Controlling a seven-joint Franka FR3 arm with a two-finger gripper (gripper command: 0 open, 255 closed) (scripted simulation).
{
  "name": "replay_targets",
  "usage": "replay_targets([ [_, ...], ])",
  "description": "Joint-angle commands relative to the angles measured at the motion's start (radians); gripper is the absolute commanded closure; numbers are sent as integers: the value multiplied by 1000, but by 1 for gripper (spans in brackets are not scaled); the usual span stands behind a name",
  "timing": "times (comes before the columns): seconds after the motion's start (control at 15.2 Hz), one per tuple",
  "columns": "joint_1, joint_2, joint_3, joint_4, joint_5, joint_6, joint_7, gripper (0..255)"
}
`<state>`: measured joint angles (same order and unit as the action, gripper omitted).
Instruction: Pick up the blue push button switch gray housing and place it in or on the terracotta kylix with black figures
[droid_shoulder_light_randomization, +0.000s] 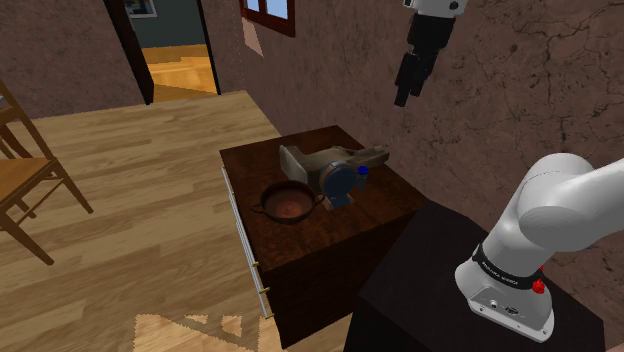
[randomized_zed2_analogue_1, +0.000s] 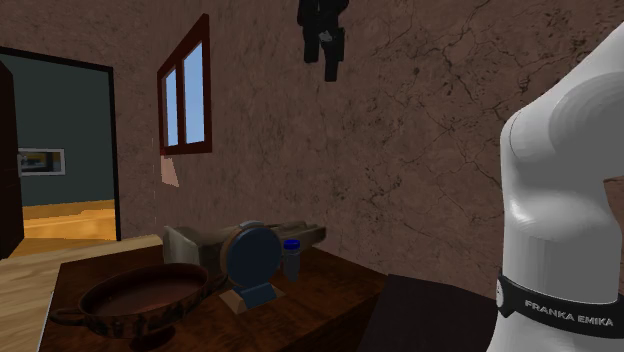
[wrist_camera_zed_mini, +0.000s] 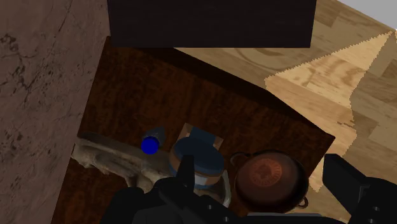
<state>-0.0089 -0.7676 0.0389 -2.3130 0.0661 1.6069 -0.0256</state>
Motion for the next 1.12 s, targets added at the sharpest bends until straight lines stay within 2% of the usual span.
replay_targets([
  [0.0, 0, 0, 0, 0, 0, 0, 0, 0],
  [0.53, -31, 101, -56, -164, -46, 254, -78, 0],
  [1.06, -64, 298, -116, -245, -83, 525, -152, 0],
])
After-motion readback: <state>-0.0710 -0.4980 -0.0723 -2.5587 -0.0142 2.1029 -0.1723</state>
